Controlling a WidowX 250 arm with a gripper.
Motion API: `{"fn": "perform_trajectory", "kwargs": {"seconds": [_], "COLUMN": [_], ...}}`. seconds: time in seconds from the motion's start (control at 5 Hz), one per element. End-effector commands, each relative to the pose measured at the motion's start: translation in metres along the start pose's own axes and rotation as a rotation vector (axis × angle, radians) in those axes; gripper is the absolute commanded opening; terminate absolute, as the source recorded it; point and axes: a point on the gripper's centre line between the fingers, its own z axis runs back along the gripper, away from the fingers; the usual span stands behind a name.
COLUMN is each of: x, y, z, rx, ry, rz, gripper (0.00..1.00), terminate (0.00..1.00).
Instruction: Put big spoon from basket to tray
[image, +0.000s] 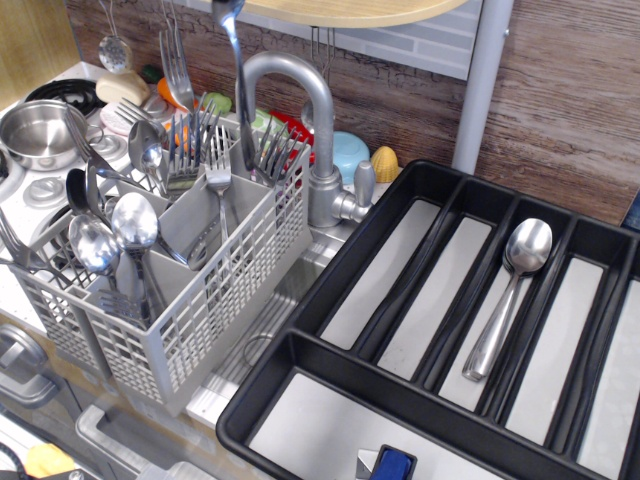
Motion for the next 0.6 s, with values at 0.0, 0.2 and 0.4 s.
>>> {"fn": "perform_trajectory", "kwargs": {"seconds": [0.0,0.2,0.4], "x": [0.011,0.017,0.022], "y": [0.001,-0.018,-0.028], "z": [0.065,0.067,0.077], "rx": [-0.054,-0.131,-0.206], "ry": [-0.101,-0.124,-0.102], "rz": [0.18,0.263,0.305], "gripper": [0.0,0.0,0.0], "terminate": [0.0,0.0,0.0]}}
